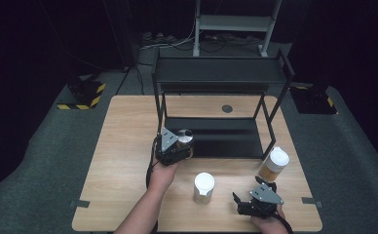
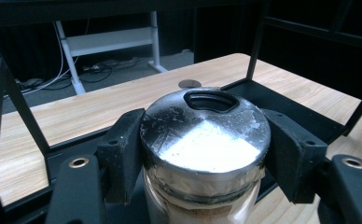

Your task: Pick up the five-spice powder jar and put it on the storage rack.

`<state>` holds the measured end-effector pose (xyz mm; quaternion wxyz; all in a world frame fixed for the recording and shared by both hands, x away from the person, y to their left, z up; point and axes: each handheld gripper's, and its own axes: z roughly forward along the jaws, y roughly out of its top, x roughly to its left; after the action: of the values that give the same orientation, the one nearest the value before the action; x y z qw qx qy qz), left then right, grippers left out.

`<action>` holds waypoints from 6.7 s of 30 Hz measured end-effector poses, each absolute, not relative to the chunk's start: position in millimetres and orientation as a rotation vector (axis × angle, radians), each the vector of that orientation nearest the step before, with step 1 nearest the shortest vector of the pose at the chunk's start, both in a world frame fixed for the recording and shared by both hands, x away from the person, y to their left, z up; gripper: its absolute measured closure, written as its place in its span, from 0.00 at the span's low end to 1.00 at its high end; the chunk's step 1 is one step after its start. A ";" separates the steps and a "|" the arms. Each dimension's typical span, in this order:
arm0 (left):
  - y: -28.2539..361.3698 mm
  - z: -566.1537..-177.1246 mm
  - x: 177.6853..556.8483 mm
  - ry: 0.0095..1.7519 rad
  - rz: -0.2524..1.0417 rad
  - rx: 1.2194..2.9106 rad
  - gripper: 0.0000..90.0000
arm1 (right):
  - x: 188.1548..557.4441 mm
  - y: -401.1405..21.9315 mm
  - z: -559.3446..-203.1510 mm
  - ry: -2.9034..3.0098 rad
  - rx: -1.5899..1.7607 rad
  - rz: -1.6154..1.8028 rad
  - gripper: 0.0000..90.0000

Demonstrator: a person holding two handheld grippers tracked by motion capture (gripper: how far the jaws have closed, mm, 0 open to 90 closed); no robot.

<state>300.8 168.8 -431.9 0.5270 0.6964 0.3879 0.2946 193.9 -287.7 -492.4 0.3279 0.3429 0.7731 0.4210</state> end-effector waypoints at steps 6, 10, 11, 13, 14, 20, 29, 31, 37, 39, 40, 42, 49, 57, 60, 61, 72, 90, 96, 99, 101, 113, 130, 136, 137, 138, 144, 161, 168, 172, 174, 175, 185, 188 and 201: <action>163.3 -431.8 308.8 0.943 0.698 1.680 0.39 | 193.9 -288.1 -492.5 2.023 0.898 1.105 0.00; 160.7 -431.2 314.8 0.950 0.702 1.686 0.39 | 193.9 -288.4 -492.6 2.023 0.897 1.107 0.00; 160.2 -431.0 315.9 0.952 0.701 1.686 0.39 | 193.9 -288.5 -492.6 2.023 0.897 1.107 0.00; 159.8 -431.0 317.1 0.954 0.701 1.688 0.39 | 193.9 -288.6 -492.6 2.023 0.898 1.108 0.00; 159.1 -431.1 318.1 0.957 0.700 1.689 0.39 | 193.9 -288.6 -492.6 2.023 0.897 1.108 0.00; 155.5 -433.2 324.6 0.977 0.693 1.693 0.39 | 193.9 -288.6 -492.6 2.023 0.898 1.108 0.00; 153.2 -435.2 331.1 0.992 0.692 1.699 0.39 | 194.0 -288.9 -492.6 2.024 0.897 1.110 0.00; 152.7 -435.2 332.7 0.999 0.691 1.700 0.39 | 194.1 -288.9 -492.5 2.024 0.897 1.109 0.00; 150.7 -436.5 335.4 1.006 0.693 1.701 0.39 | 194.2 -289.0 -492.5 2.025 0.897 1.110 0.00; 150.3 -437.2 336.3 1.005 0.693 1.706 0.39 | 194.3 -289.1 -492.5 2.026 0.897 1.110 0.00; 150.1 -437.7 336.6 1.007 0.694 1.707 0.39 | 194.3 -289.2 -492.5 2.025 0.897 1.111 0.00; 149.9 -439.0 336.6 1.012 0.695 1.704 0.39 | 194.2 -289.2 -492.5 2.025 0.897 1.111 0.00; 149.8 -439.1 336.6 1.003 0.698 1.696 0.39 | 194.3 -289.1 -492.5 2.026 0.896 1.110 0.00; 149.3 -441.7 337.6 1.014 0.697 1.701 0.39 | 194.1 -289.3 -492.6 2.025 0.895 1.111 0.00; 149.1 -442.6 337.9 1.016 0.695 1.705 0.39 | 194.1 -289.3 -492.6 2.025 0.895 1.111 0.00; 148.8 -443.4 338.1 1.017 0.695 1.708 0.39 | 194.1 -289.3 -492.6 2.025 0.895 1.111 0.00; 147.4 -444.5 338.8 1.011 0.694 1.720 0.38 | 194.0 -289.4 -492.7 2.024 0.895 1.112 0.00; 146.5 -440.4 340.0 1.020 0.689 1.736 0.38 | 193.7 -289.1 -492.8 2.023 0.896 1.111 0.00; 146.1 -440.7 340.0 1.021 0.689 1.735 0.38 | 193.9 -289.5 -492.9 2.023 0.895 1.112 0.00; 146.3 -441.1 339.9 1.021 0.688 1.733 0.38 | 193.8 -289.5 -492.9 2.023 0.895 1.113 0.00; 146.2 -441.1 340.0 1.024 0.688 1.733 0.36 | 193.9 -289.5 -492.8 2.023 0.896 1.113 0.00; 145.0 -441.0 336.7 1.038 0.700 1.717 0.22 | 194.0 -289.4 -492.8 2.024 0.895 1.112 0.00; 151.3 -434.0 321.6 1.014 0.701 1.711 0.22 | 193.8 -289.0 -492.7 2.025 0.893 1.110 0.00; 154.2 -431.6 315.8 1.011 0.711 1.709 0.21 | 194.0 -289.3 -492.7 2.025 0.895 1.111 0.00; 154.6 -431.2 315.3 1.011 0.714 1.711 0.21 | 193.9 -289.2 -492.6 2.025 0.896 1.111 0.00; 155.1 -431.0 314.5 1.012 0.714 1.710 0.21 | 194.0 -289.2 -492.6 2.025 0.895 1.111 0.00; 158.1 -428.5 310.9 1.006 0.719 1.710 0.19 | 194.0 -289.1 -492.5 2.026 0.896 1.110 0.00; 165.6 -421.7 303.2 0.997 0.704 1.705 0.14 | 193.9 -288.7 -492.7 2.025 0.893 1.108 0.00; 168.9 -420.2 298.7 0.989 0.703 1.707 0.11 | 193.8 -288.7 -492.7 2.025 0.892 1.108 0.00; 170.3 -419.4 294.6 0.978 0.716 1.707 0.06 | 193.7 -288.6 -492.7 2.025 0.892 1.107 0.00; 171.5 -419.3 292.5 0.968 0.718 1.704 0.04 | 193.8 -288.4 -492.7 2.025 0.891 1.106 0.00; 172.0 -419.2 291.3 0.965 0.719 1.702 0.02 | 193.8 -288.4 -492.7 2.025 0.891 1.106 0.00; 179.8 -419.7 277.1 0.945 0.725 1.685 0.01 | 193.8 -288.4 -492.6 2.026 0.891 1.106 0.00; 183.5 -420.5 270.8 0.940 0.733 1.674 0.01 | 194.0 -288.3 -492.6 2.026 0.892 1.106 0.00; 197.6 -419.0 241.1 0.927 0.773 1.665 0.01 | 193.7 -287.7 -492.7 2.026 0.887 1.102 0.00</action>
<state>241.1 197.6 -419.0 0.5166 0.6933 0.3859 0.3218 193.7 -287.7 -492.7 0.3290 0.3391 0.7743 0.4210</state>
